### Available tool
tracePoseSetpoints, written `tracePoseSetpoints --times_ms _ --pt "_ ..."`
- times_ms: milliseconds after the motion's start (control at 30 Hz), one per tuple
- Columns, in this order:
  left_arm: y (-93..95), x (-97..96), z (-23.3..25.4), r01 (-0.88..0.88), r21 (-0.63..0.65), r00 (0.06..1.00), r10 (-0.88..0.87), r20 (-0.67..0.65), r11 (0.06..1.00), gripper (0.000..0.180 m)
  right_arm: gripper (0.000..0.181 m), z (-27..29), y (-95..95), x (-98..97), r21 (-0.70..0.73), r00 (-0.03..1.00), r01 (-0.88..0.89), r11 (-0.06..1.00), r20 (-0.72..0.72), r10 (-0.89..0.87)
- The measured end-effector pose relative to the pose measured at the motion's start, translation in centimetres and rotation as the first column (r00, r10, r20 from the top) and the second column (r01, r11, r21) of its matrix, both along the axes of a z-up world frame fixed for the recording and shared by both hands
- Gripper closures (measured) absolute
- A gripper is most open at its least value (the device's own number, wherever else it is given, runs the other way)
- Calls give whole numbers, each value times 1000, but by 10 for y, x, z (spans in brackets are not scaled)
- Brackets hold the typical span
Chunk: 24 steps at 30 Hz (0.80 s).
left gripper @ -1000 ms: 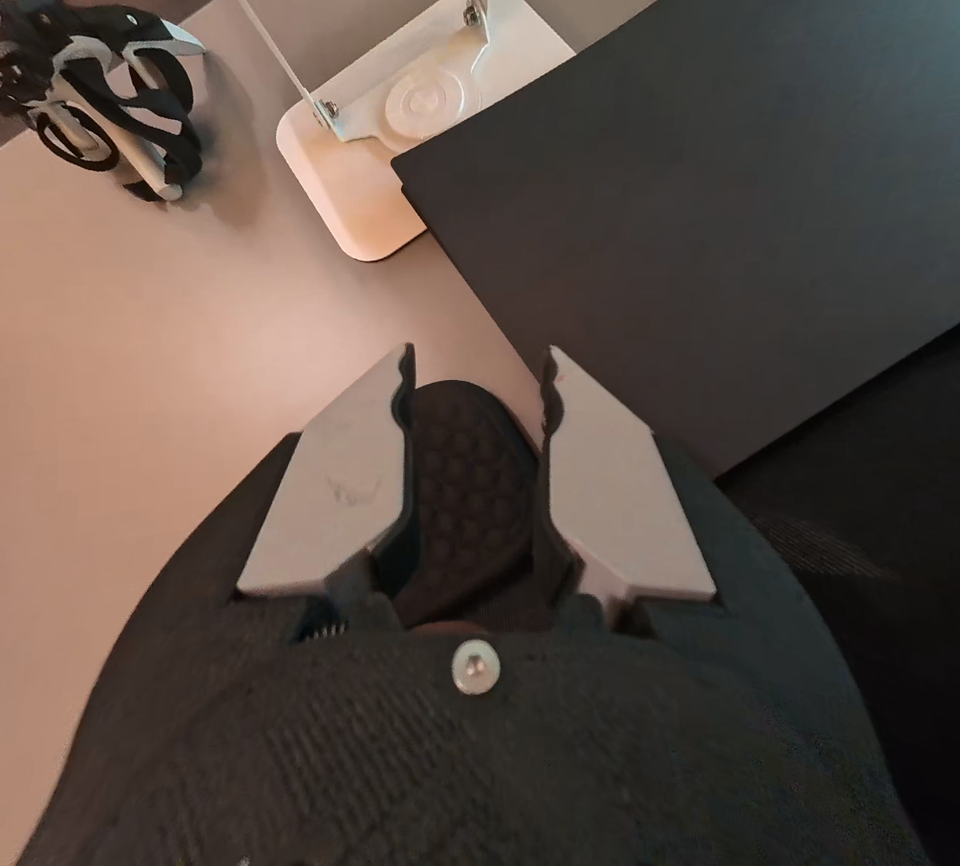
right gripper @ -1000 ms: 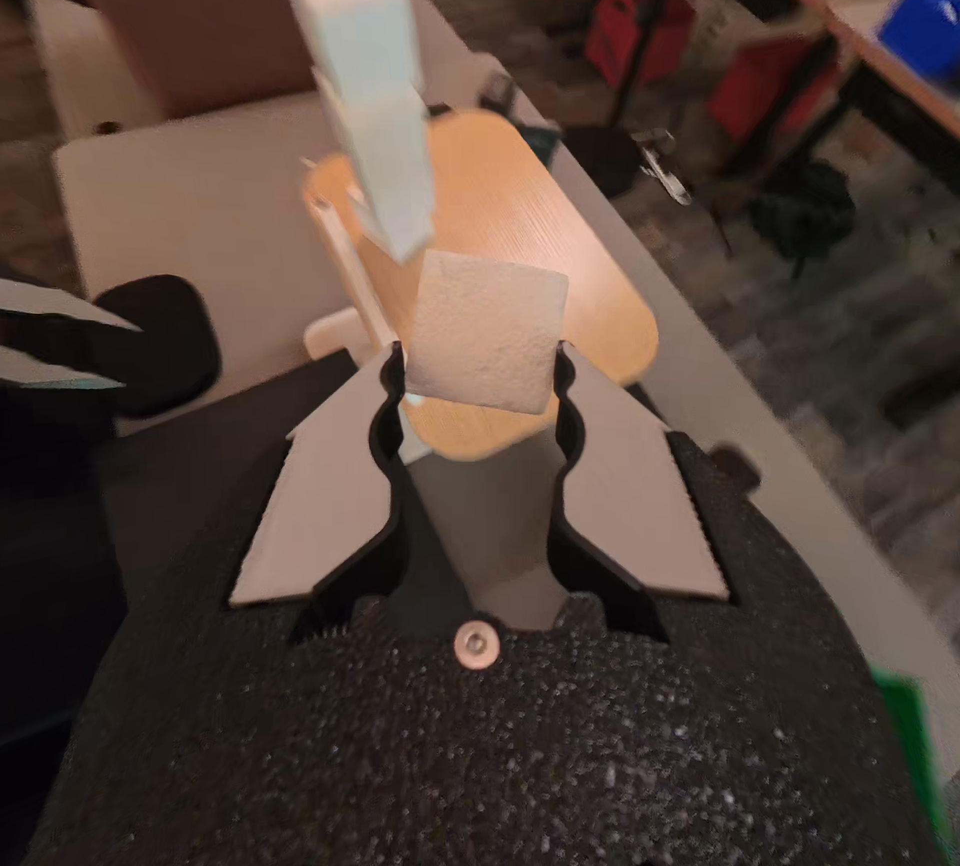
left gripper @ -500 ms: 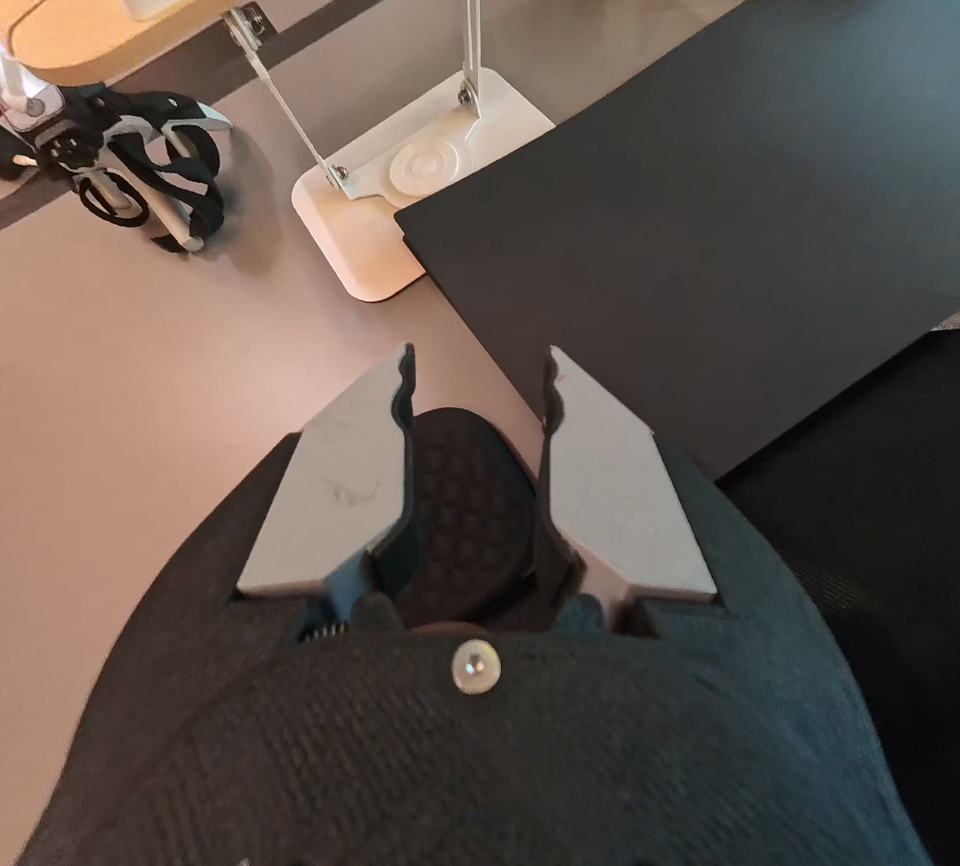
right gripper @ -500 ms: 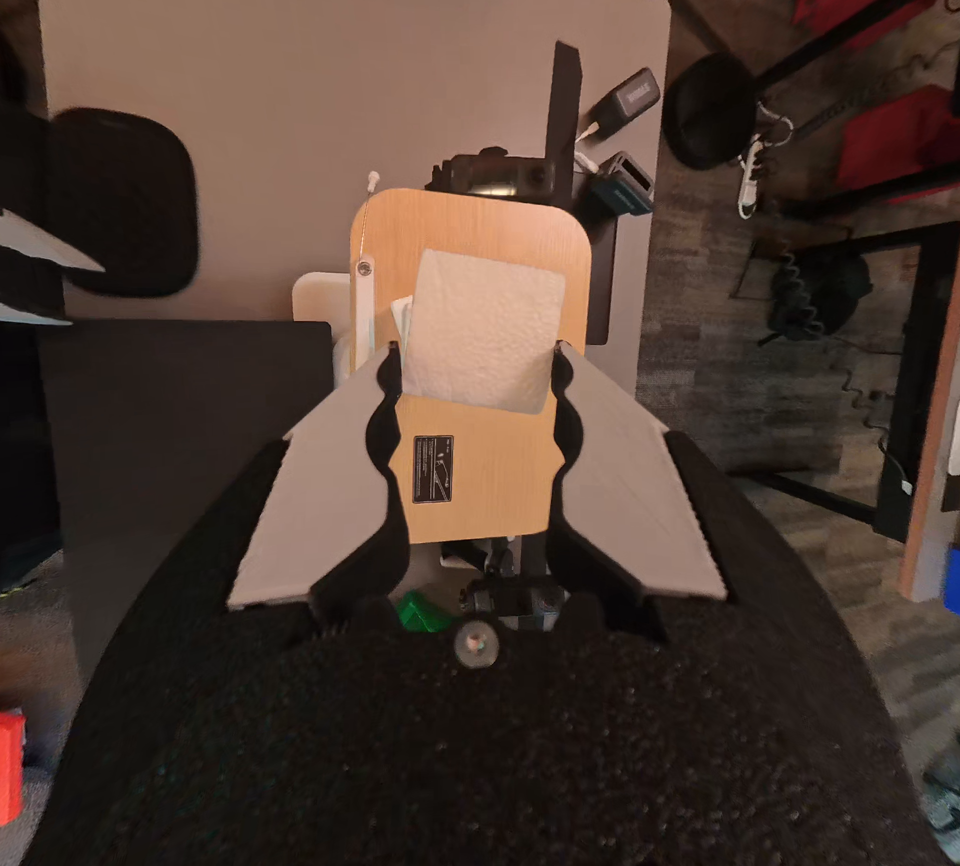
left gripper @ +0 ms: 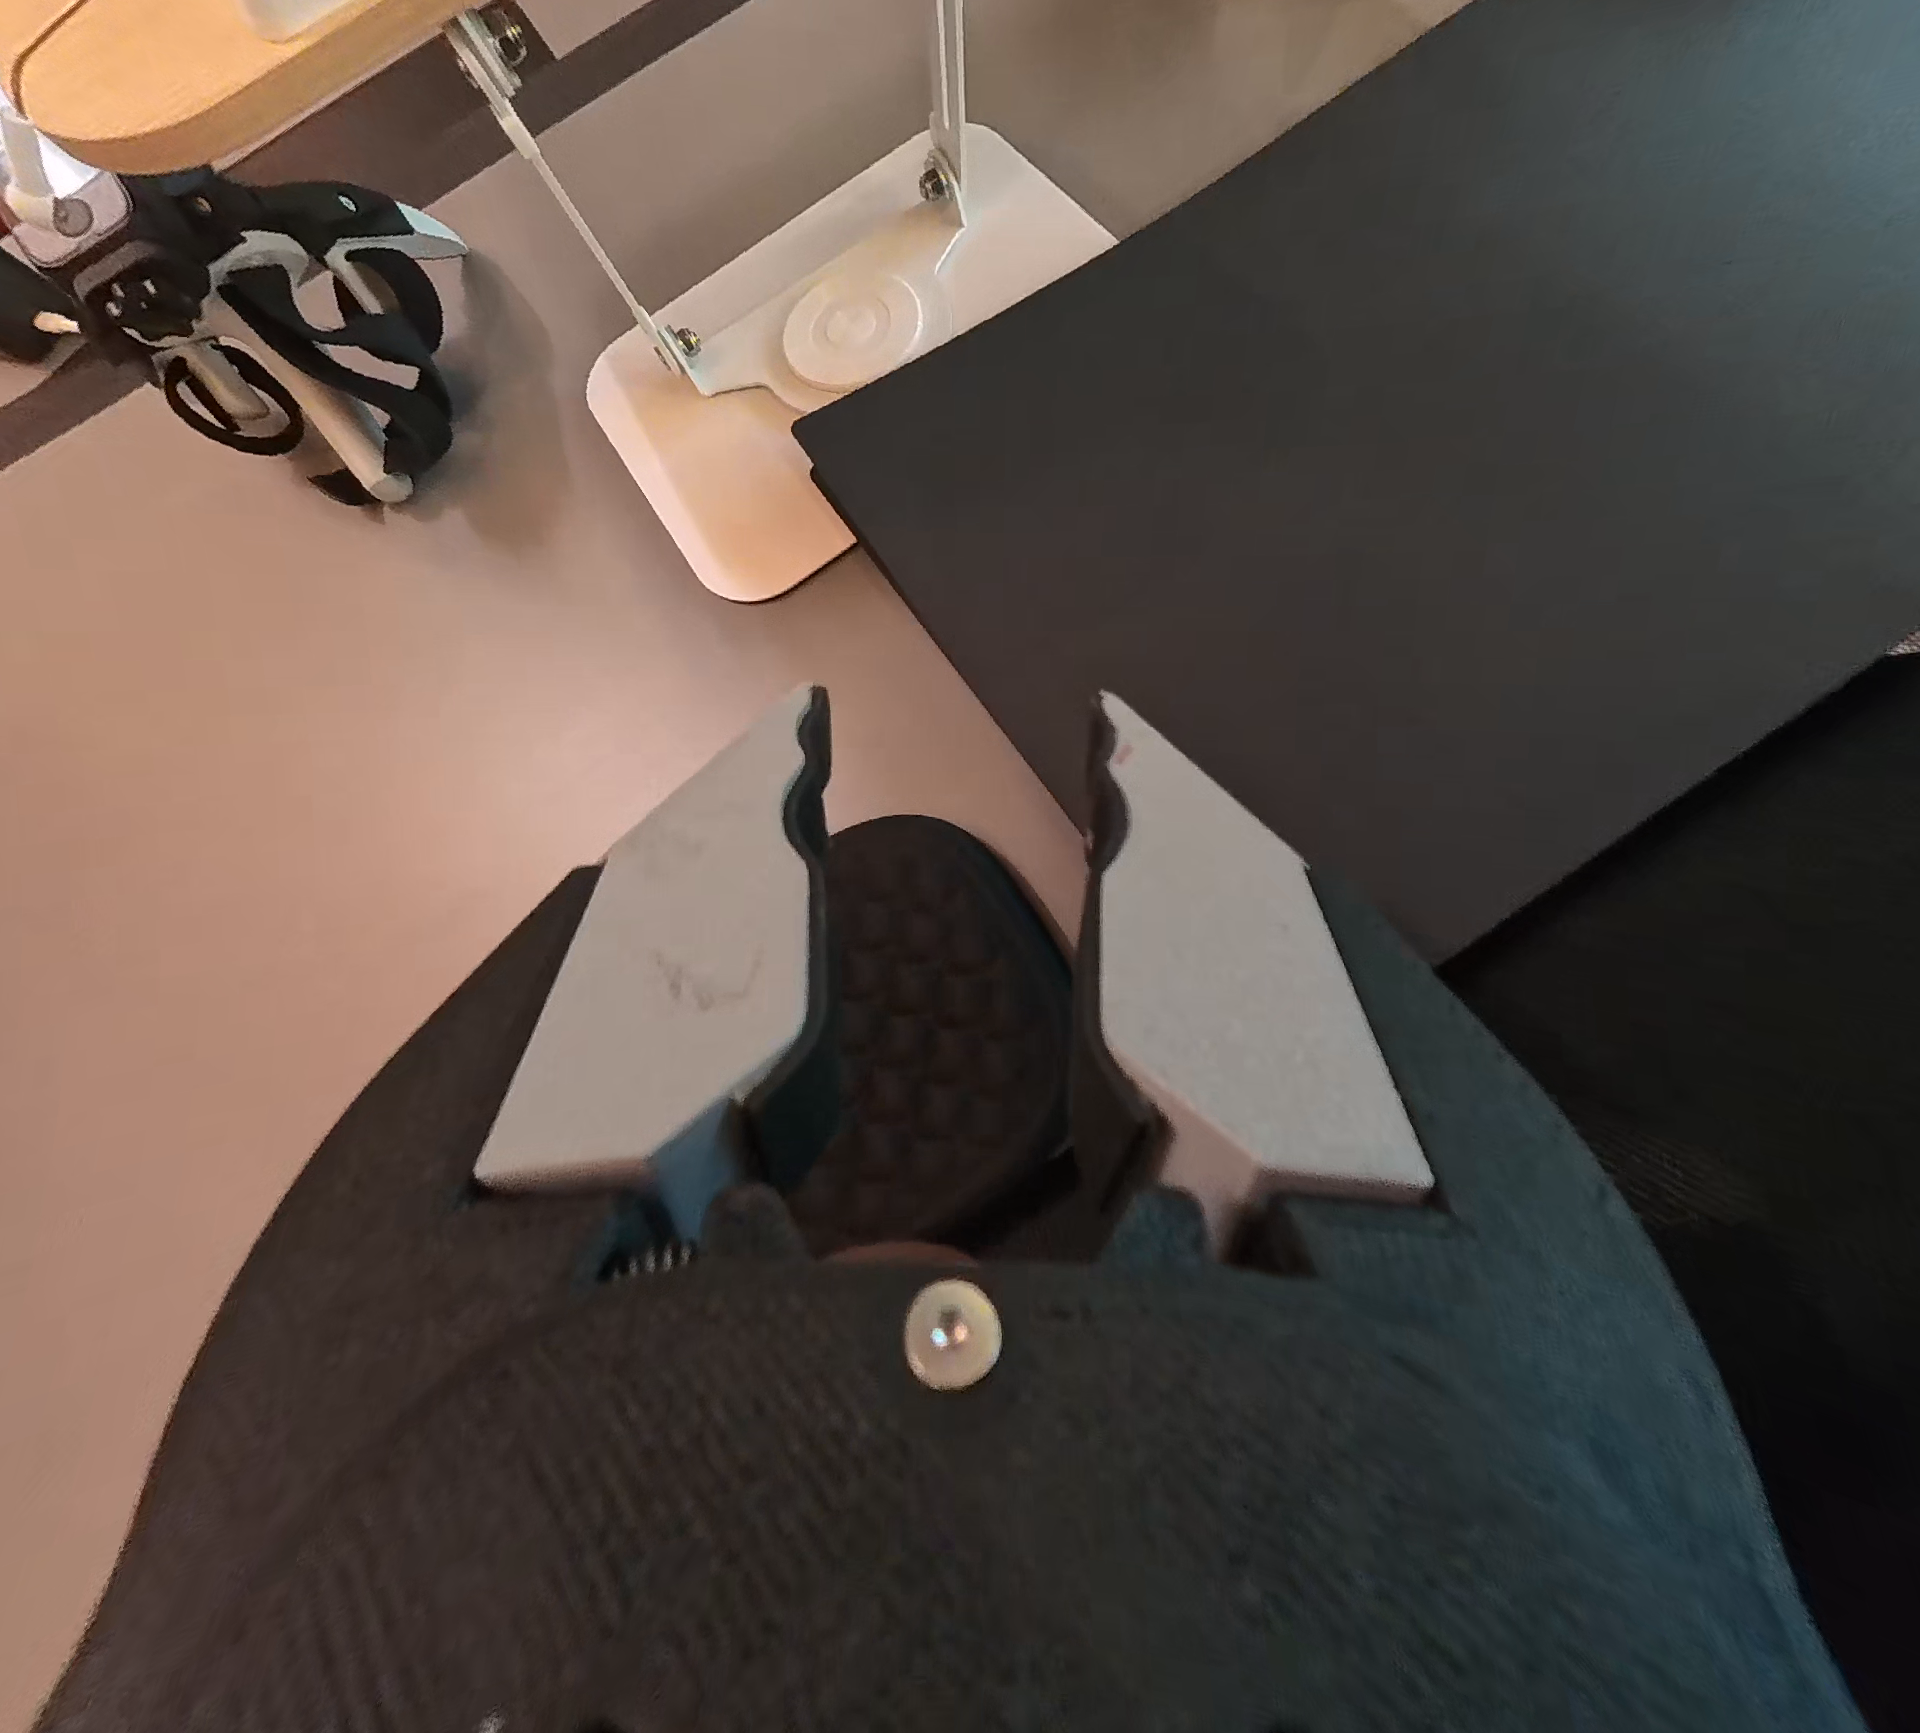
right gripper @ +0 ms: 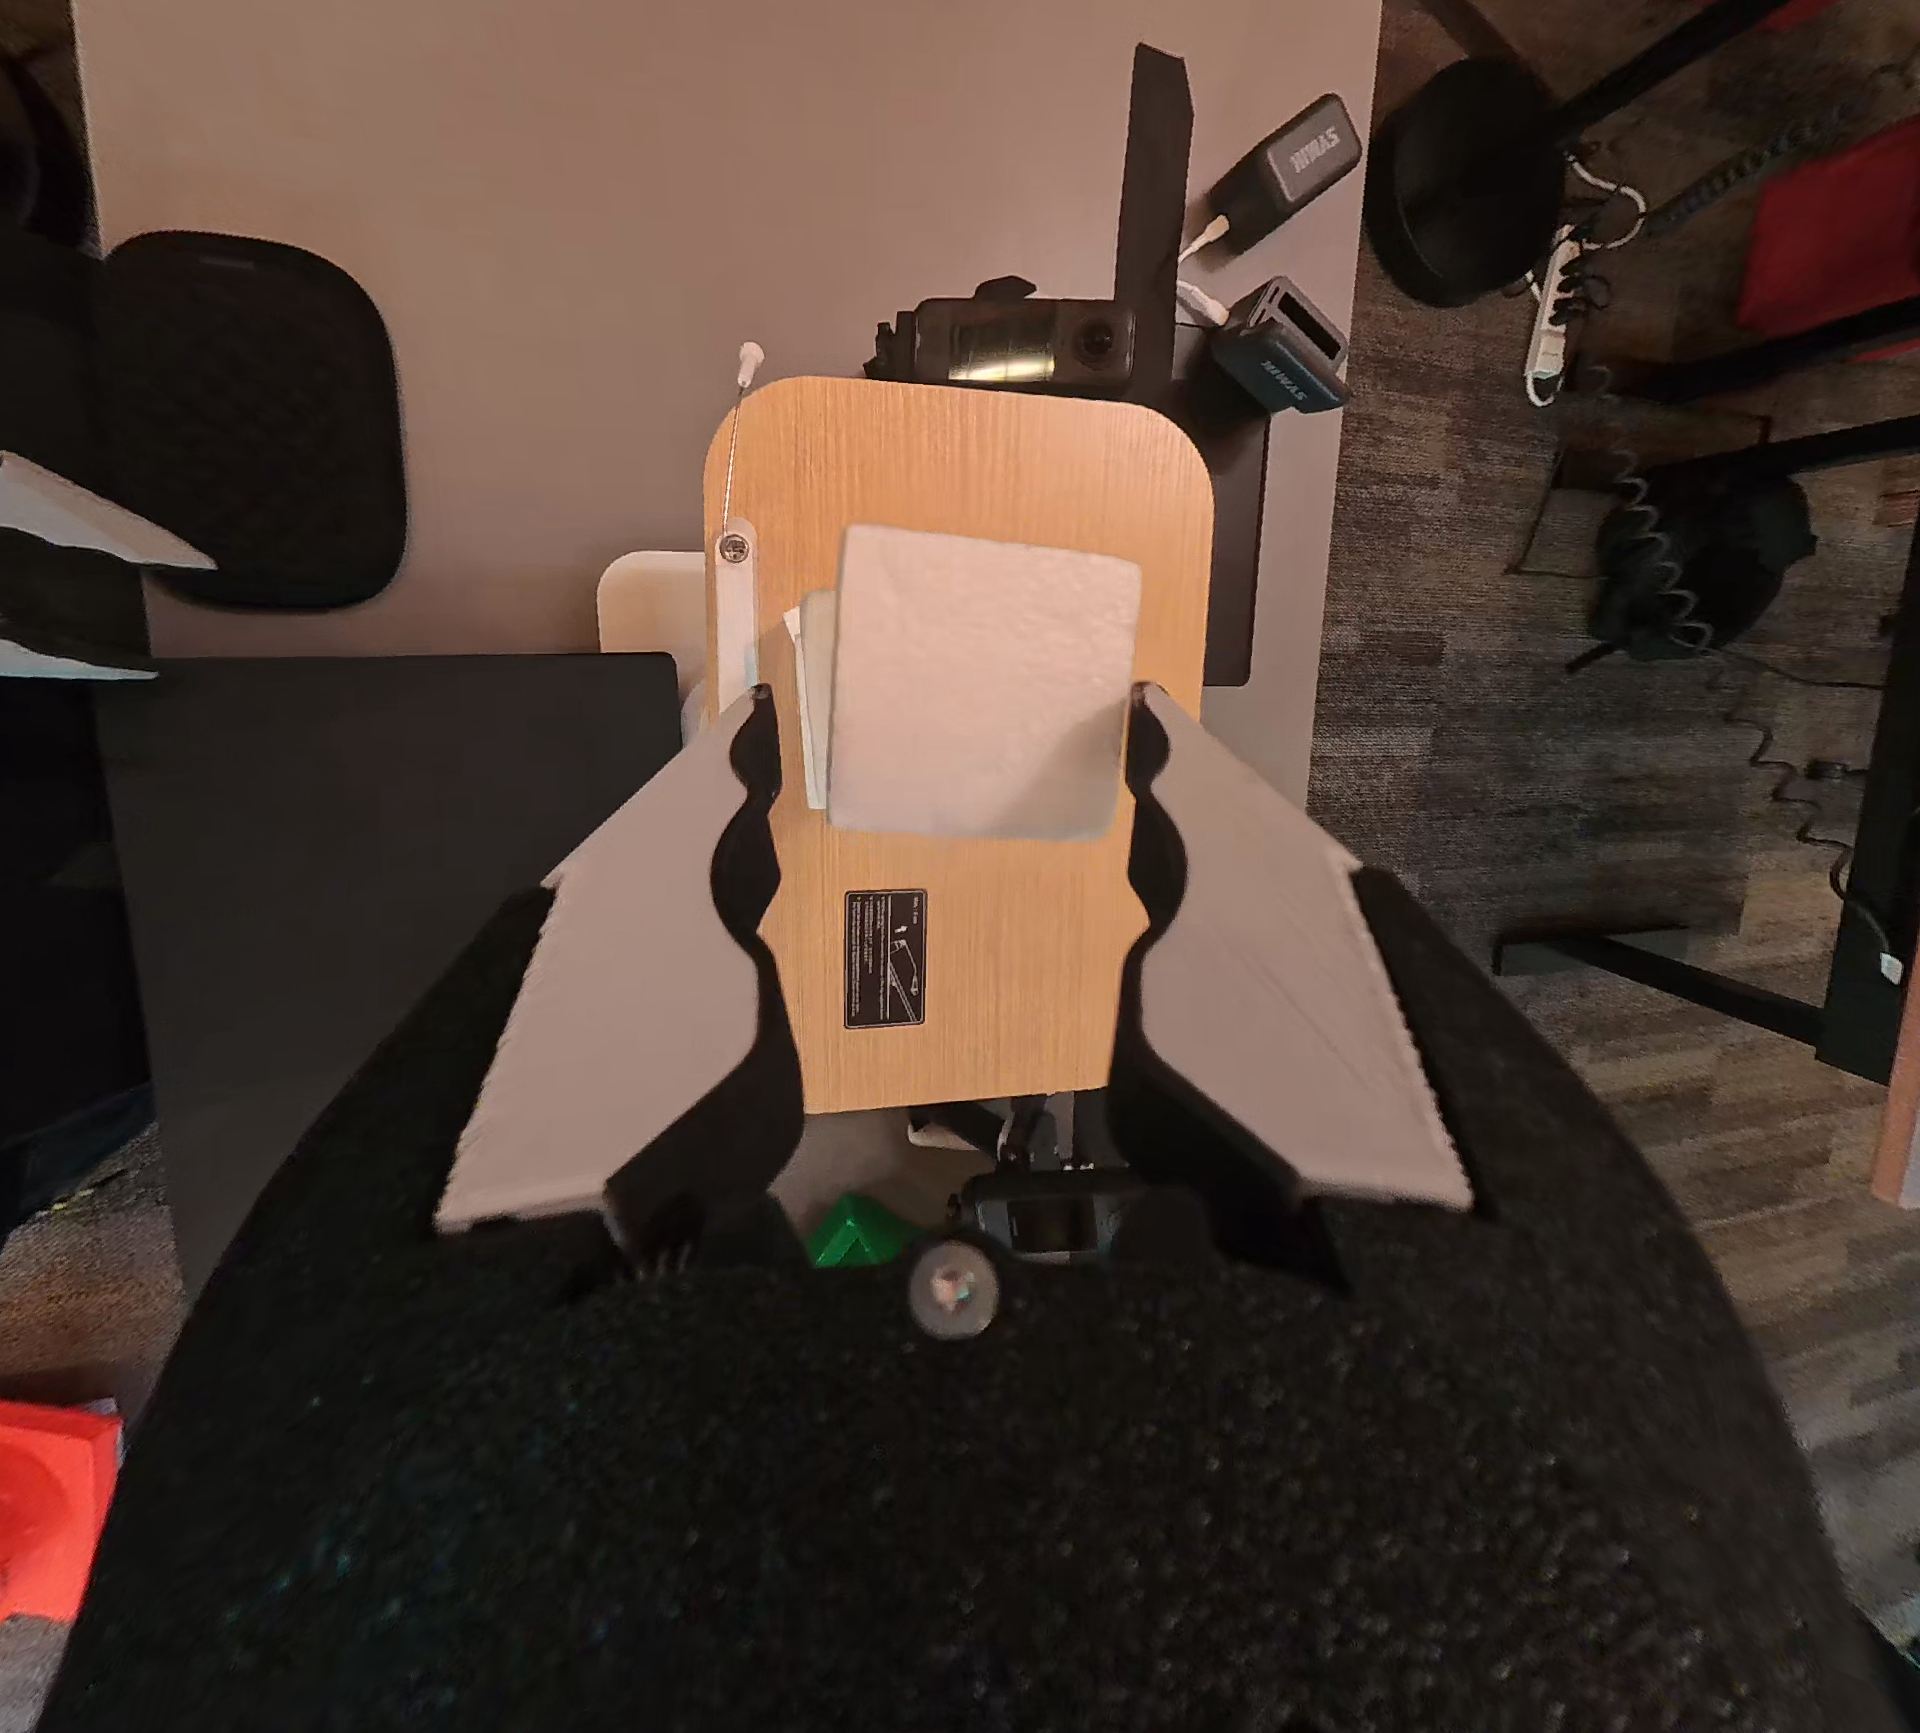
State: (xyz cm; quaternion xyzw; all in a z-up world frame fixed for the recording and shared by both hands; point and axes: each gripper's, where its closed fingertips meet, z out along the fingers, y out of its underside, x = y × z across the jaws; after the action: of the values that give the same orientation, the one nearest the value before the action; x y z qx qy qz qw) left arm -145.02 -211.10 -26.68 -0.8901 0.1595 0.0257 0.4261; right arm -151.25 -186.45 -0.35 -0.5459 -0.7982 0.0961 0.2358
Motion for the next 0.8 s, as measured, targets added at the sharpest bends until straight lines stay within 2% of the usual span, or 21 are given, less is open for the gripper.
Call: tracePoseSetpoints --times_ms 133,333,433,567,733,800 --pt "1 -2 -2 -8 -4 1000 8 -13 1000 134 109 5 -1 3 -14 998 1 1000 -62 -2" --pt "1 -4 -4 -20 -16 1000 19 -3 1000 133 92 14 3 4 -37 988 35 999 -152 -40" --pt "1 -4 -4 -18 -17 1000 18 -14 1000 133 92 27 -2 12 -50 969 42 998 -240 -53" --pt "-1 -5 -5 -32 -35 999 32 10 999 129 93 35 -28 48 -140 926 10 990 -372 -62" --pt "1 -6 16 -43 -69 985 54 163 997 127 104 -19 -60 128 -266 899 28 964 -416 -141" --pt "14 -21 38 -62 -60 980 72 186 996 139 104 -56 -65 161 -330 898 85 940 -384 -216"
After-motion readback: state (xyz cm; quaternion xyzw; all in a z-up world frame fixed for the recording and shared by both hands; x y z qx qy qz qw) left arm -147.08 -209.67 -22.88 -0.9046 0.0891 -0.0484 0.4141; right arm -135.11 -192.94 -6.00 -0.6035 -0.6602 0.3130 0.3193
